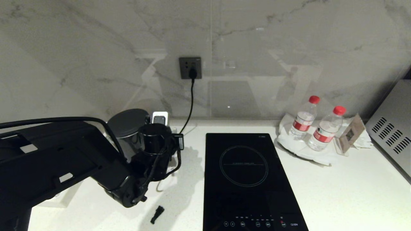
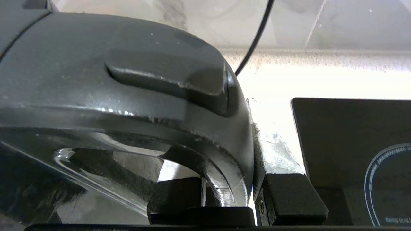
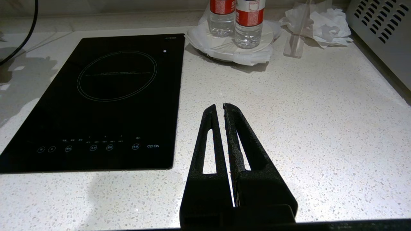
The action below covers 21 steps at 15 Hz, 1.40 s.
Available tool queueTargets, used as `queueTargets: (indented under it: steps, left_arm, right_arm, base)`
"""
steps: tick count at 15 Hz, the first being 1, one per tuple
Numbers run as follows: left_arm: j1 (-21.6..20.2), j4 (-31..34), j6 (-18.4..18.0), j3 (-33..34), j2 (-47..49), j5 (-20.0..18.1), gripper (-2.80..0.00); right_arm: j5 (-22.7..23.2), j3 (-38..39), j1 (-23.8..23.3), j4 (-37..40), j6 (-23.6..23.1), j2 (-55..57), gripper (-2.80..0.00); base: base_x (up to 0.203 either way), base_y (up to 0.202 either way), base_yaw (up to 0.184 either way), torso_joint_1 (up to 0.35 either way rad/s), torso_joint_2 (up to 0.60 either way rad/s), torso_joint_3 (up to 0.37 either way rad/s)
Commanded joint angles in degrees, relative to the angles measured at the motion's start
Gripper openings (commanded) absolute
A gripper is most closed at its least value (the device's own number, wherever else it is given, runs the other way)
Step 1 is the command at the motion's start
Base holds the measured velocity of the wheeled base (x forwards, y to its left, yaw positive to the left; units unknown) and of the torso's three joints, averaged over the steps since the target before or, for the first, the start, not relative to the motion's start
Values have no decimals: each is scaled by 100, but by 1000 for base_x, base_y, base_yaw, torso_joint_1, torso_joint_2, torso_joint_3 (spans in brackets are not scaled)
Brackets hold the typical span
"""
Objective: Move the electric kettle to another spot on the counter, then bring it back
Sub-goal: Place it on the power base
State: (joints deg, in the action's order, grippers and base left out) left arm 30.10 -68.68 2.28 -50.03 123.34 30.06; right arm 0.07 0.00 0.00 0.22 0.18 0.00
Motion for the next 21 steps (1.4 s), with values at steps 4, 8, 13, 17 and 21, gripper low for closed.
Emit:
queueTargets:
  steps: [4,8,13,17,21]
  left_arm:
    - [22,-40,9,46,23,26,-280]
    - [40,-40,9,46,49,27,-280]
    - [40,-40,9,43,41,30,-280]
    - [36,-17,-81,111,34,72,-280]
    - [49,-60,-246,143,49,246,0]
  right_arm:
    - [1,8,0,3,0,2,-280]
    - [1,0,0,4,-1,0,-280]
    - [1,0,0,1,-1,9,-280]
    - [1,0,0,-3,-1,8,-280]
    - [1,0,0,3,-1,9,-280]
  base:
    - [0,0,0,0,0,0]
    - [0,0,0,0,0,0]
    - [0,0,0,0,0,0]
    - [0,0,0,0,0,0]
    - [0,0,0,0,0,0]
